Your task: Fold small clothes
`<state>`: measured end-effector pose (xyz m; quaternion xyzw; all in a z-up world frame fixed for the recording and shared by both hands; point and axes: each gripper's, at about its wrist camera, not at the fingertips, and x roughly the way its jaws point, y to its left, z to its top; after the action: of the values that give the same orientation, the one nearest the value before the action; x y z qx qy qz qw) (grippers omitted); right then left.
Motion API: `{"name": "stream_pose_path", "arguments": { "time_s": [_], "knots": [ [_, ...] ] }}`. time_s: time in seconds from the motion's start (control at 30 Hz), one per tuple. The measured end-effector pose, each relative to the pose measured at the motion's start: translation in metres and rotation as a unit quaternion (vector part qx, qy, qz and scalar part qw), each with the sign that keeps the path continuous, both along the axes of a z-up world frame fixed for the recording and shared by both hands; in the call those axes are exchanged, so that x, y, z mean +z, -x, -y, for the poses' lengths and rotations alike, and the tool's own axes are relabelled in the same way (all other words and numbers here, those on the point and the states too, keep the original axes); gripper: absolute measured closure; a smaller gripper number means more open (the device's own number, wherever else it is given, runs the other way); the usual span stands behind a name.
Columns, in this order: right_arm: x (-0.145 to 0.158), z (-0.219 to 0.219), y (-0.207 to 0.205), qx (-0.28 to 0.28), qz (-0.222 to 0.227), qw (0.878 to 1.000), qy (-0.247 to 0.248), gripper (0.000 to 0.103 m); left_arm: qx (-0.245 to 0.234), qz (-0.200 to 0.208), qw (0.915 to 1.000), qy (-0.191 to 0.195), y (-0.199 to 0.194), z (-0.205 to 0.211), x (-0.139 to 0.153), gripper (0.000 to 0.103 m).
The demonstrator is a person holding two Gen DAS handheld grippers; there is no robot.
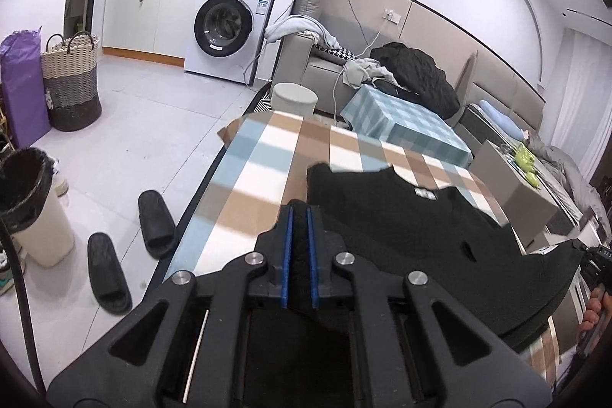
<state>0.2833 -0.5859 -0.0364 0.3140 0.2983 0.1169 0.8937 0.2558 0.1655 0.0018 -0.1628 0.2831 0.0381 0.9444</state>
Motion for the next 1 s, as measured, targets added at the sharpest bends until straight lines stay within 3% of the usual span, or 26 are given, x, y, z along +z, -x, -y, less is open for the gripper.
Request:
{"name": "stream_pose_path", "arguments": {
  "time_s": [0.2,0.3,0.47,0.57,0.63,0.67,0.73,0.8,0.93,1.0],
  "knots": [
    [-0.011,-0.008,-0.068,-0.037,-0.018,0.999,0.005,0.095,0.02,-0.018,0.9995,0.014,-0.08,-0.012,-0.01,0.098],
    [-0.028,-0.013,-0.089,-0.041,-0.045,0.998,0.025,0.095,0.026,-0.054,0.9981,0.016,-0.119,-0.015,-0.031,0.098],
    [-0.061,-0.008,-0.097,-0.035,-0.092,0.995,0.031,0.093,0.03,-0.101,0.9945,0.003,-0.145,-0.014,-0.067,0.098],
    [-0.073,-0.001,-0.093,-0.018,-0.111,0.994,-0.001,0.081,0.015,-0.127,0.9916,0.02,-0.149,-0.017,-0.083,0.097],
    [-0.076,0.003,-0.085,-0.003,-0.11,0.994,-0.026,0.06,0.006,-0.138,0.9899,0.032,-0.143,-0.018,-0.09,0.085],
    [-0.075,0.003,-0.081,0.002,-0.111,0.993,-0.031,0.058,0.004,-0.138,0.9897,0.036,-0.139,-0.019,-0.091,0.081],
    [-0.074,0.002,-0.071,0.011,-0.111,0.993,-0.034,0.058,0.005,-0.135,0.99,0.042,-0.126,-0.02,-0.091,0.057],
    [-0.077,-0.001,-0.062,0.021,-0.115,0.992,-0.045,0.055,0.006,-0.129,0.9904,0.048,-0.112,-0.022,-0.089,0.045],
    [-0.087,-0.013,-0.062,0.047,-0.124,0.989,-0.066,0.052,-0.022,-0.128,0.9882,0.081,-0.092,-0.014,-0.085,0.044],
    [-0.092,-0.019,-0.069,0.043,-0.139,0.988,-0.06,0.052,-0.034,-0.138,0.987,0.075,-0.092,-0.006,-0.088,0.043]
  ]
}}
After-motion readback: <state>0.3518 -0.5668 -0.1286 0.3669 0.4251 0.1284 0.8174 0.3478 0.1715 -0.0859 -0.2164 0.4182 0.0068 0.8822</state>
